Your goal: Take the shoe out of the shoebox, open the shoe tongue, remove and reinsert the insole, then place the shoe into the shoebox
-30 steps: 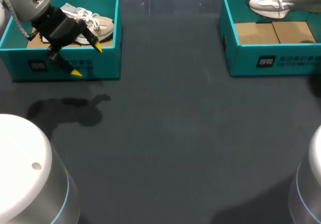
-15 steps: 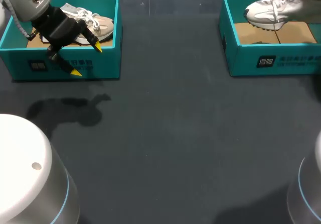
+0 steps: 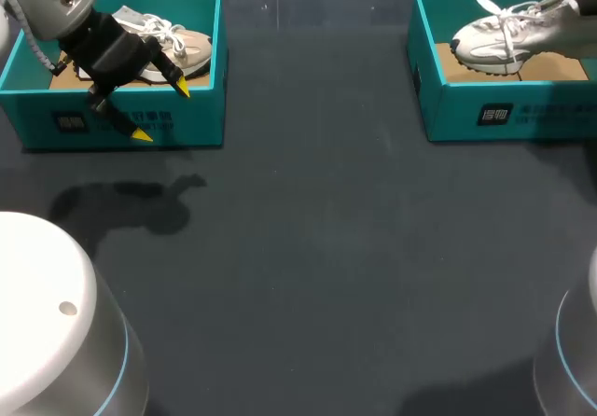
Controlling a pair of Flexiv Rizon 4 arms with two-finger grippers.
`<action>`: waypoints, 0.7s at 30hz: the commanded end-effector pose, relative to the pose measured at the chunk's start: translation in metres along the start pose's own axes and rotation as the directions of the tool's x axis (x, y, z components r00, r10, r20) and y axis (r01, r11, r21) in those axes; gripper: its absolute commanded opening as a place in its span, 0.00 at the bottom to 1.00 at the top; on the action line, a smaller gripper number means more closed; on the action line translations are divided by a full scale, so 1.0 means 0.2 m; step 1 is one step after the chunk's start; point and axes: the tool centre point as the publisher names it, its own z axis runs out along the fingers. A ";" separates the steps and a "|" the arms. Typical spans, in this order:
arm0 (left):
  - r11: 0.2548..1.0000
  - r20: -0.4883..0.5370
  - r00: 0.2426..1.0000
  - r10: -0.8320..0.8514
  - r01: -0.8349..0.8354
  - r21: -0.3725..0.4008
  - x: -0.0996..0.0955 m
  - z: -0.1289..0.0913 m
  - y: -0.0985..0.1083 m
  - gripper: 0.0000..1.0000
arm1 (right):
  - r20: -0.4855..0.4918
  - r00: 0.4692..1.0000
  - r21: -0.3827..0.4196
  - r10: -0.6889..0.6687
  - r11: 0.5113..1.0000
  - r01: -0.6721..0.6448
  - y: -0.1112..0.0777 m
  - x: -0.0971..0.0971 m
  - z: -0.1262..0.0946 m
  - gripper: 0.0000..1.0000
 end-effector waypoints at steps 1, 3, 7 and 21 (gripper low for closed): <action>1.000 -0.001 1.000 0.001 -0.001 -0.003 0.00 0.00 0.00 1.00 | 0.009 1.000 -0.002 0.010 1.000 -0.010 -0.02 0.02 0.03 0.00; 1.000 -0.001 1.000 0.001 -0.001 -0.003 0.00 0.00 0.00 1.00 | -0.005 1.000 0.008 0.023 1.000 -0.023 -0.03 0.03 0.07 0.00; 1.000 -0.001 1.000 0.001 -0.001 -0.003 0.00 0.00 0.00 1.00 | 0.003 0.999 0.021 0.043 0.999 -0.043 -0.06 0.07 0.11 0.00; 1.000 -0.001 1.000 0.001 -0.001 -0.003 0.00 0.00 0.00 1.00 | 0.011 0.998 0.050 0.069 0.996 -0.070 -0.18 0.13 0.25 0.00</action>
